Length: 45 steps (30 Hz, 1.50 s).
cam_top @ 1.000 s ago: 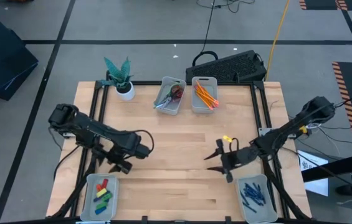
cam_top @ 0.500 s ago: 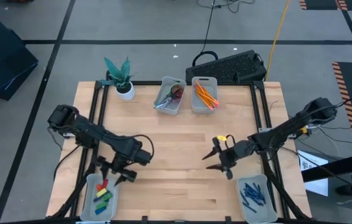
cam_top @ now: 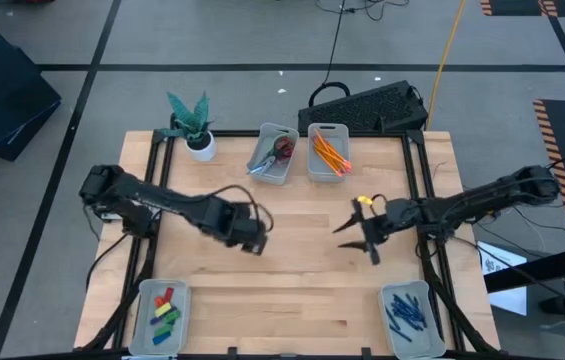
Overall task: Sort crayons/erasers/pens/pencils in bins
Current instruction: Return to Home Position
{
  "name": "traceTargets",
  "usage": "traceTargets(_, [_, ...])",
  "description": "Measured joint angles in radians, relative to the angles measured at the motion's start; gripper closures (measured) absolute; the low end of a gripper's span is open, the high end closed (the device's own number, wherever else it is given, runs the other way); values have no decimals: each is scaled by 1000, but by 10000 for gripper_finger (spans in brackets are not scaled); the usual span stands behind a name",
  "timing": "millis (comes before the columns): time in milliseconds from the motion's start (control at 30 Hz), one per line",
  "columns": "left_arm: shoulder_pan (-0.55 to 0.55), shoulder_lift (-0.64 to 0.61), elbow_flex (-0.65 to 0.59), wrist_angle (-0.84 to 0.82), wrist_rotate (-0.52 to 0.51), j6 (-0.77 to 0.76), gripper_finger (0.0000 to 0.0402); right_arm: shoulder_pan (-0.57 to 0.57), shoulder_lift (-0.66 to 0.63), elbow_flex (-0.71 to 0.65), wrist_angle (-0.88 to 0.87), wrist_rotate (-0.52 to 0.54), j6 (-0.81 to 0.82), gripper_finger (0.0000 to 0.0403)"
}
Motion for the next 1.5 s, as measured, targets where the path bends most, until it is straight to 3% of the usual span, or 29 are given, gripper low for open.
traceTargets(133, [123, 2, -51, 253, -218, 273, 167, -61, -200, -130, 7, 13, -132, 237])
traceTargets(233, [203, 1, -51, 537, -364, 701, 167, -91, -368, -188, -6, 100, -157, 257])
traceTargets(333, [259, 1, -51, 814, -374, 1101, 167, -104, -535, -210, -138, 272, -159, 281])
traceTargets(400, [302, -2, -51, 921, -324, 1247, 170, -113, -632, -210, -236, 330, -147, 299])
traceTargets(467, [352, -13, -51, 922, -274, 1340, 185, -121, -727, -210, -322, 344, -105, 319])
traceTargets(633, [490, -22, -52, 832, -225, 1389, 279, -128, -918, -209, -464, 373, -30, 372])
traceTargets(733, [567, -22, -53, 866, -137, 1446, 358, -144, -976, -214, -498, 429, -24, 398])
traceTargets(800, [612, -22, -53, 929, -42, 1466, 389, -156, -973, -214, -505, 433, 2, 398])
traceTargets(867, [645, -22, -53, 979, 36, 1462, 388, -169, -969, -214, -521, 438, 40, 398])
traceTargets(1033, [686, -93, -116, 947, 52, 1480, 396, -170, -975, -214, -488, 278, 186, 402])
traceTargets(1233, [684, -357, -478, 1246, 60, 1438, 391, -138, -975, -238, -399, 90, 270, 402])
traceTargets(1300, [684, -481, -596, 1257, 66, 1394, 396, -128, -974, -270, -331, 58, 264, 402])
traceTargets(1400, [664, -666, -717, 1239, 113, 1390, 396, -124, -968, -327, -259, 61, 269, 402])
traceTargets(1500, [656, -839, -794, 1181, 79, 1428, 383, -125, -960, -335, -313, 177, 254, 402])
